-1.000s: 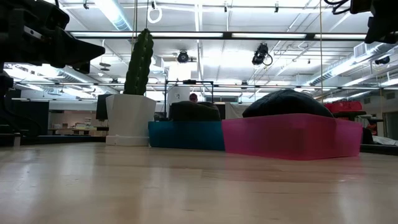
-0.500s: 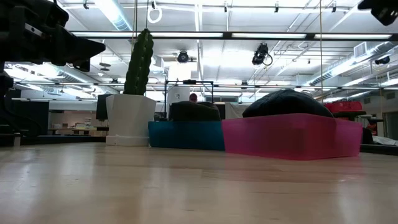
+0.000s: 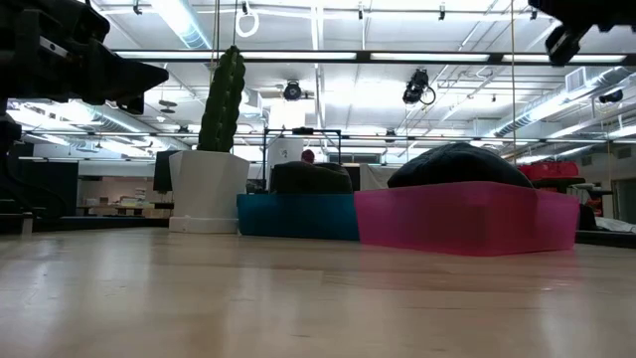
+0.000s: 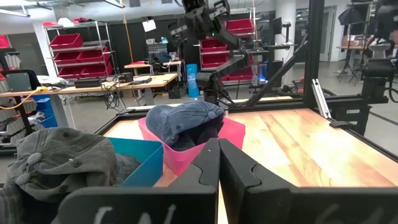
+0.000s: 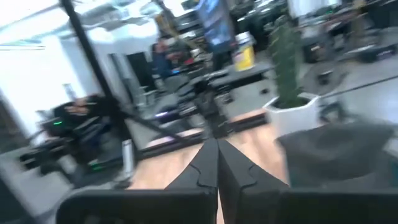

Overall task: Pick & Place hat
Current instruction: Return to Home Position

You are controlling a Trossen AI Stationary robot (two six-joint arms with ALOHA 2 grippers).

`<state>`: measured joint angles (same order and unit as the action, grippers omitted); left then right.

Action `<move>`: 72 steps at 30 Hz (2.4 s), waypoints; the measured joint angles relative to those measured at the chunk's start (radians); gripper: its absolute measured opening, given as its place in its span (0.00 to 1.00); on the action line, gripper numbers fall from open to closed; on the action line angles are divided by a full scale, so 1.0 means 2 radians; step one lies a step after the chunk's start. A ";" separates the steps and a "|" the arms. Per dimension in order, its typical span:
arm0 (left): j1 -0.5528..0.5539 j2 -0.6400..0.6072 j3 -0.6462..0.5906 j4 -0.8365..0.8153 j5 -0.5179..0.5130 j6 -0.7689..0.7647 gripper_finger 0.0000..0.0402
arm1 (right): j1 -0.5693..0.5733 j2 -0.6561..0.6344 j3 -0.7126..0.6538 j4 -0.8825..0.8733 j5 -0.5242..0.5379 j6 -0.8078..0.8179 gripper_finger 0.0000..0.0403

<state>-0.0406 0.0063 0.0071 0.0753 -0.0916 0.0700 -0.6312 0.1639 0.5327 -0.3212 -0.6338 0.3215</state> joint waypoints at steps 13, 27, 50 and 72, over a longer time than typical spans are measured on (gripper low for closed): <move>0.000 0.000 0.000 0.001 0.000 0.000 0.01 | 0.020 -0.081 -0.115 0.064 -0.149 0.085 0.00; 0.000 0.000 0.000 0.000 -0.002 0.000 0.01 | 0.096 -0.082 -0.147 0.132 -0.120 0.098 0.00; 0.000 0.000 0.000 -0.001 -0.002 0.000 0.01 | 0.295 -0.082 -0.230 0.386 0.077 0.212 0.00; 0.000 0.000 0.000 -0.001 -0.002 0.000 0.01 | 0.323 -0.082 -0.230 0.277 0.164 0.002 0.00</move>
<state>-0.0402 0.0063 0.0071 0.0738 -0.0948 0.0704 0.0153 -0.0002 0.0731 0.2323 -0.3061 0.3259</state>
